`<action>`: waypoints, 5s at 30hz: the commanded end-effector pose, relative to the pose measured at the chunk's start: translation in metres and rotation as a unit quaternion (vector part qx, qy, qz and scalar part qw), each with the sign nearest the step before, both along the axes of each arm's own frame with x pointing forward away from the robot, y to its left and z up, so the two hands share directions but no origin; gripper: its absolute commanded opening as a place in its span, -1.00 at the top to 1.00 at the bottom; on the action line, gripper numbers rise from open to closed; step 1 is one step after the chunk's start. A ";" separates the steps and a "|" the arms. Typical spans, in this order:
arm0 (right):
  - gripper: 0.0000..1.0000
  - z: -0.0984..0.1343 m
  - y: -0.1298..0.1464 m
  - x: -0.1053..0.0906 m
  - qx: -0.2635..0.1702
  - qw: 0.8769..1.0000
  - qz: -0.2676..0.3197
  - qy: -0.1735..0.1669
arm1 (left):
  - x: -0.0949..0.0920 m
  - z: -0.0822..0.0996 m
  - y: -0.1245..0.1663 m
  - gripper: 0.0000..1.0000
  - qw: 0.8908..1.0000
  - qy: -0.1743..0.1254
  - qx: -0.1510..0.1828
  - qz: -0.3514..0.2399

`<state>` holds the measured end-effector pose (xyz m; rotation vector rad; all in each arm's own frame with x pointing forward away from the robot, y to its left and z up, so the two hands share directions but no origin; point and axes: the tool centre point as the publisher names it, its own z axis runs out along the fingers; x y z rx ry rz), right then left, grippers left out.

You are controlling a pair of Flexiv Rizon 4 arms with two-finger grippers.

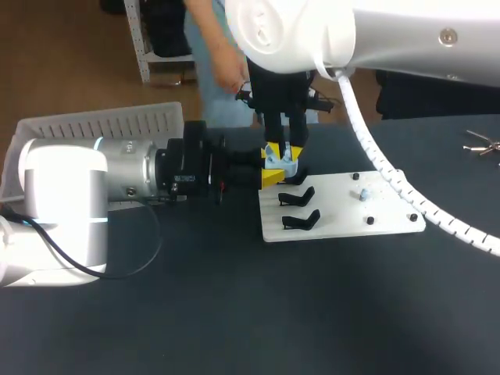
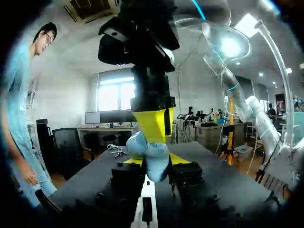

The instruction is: Pick up each earbud case from the left stands, insert the matching earbuds, close the lid, and place the case in the box.

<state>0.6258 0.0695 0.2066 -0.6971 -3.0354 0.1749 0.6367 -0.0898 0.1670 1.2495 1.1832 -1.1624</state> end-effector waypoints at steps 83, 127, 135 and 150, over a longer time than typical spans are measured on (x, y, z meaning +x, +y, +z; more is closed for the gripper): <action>0.11 -0.159 -0.156 0.080 0.094 0.971 0.212 -0.051 | 0.001 -0.001 0.000 1.00 1.000 -0.001 -0.001 0.000; 0.44 -0.181 -0.158 0.087 0.117 0.970 0.206 -0.048 | 0.001 -0.001 0.000 1.00 1.000 -0.001 -0.001 0.000; 0.63 -0.183 -0.159 0.088 0.116 0.972 0.201 -0.045 | 0.001 -0.001 0.000 1.00 1.000 -0.001 -0.001 0.000; 1.00 -0.152 -0.160 0.080 0.122 0.973 0.190 -0.054 | 0.001 -0.001 0.000 1.00 1.000 -0.001 -0.001 0.000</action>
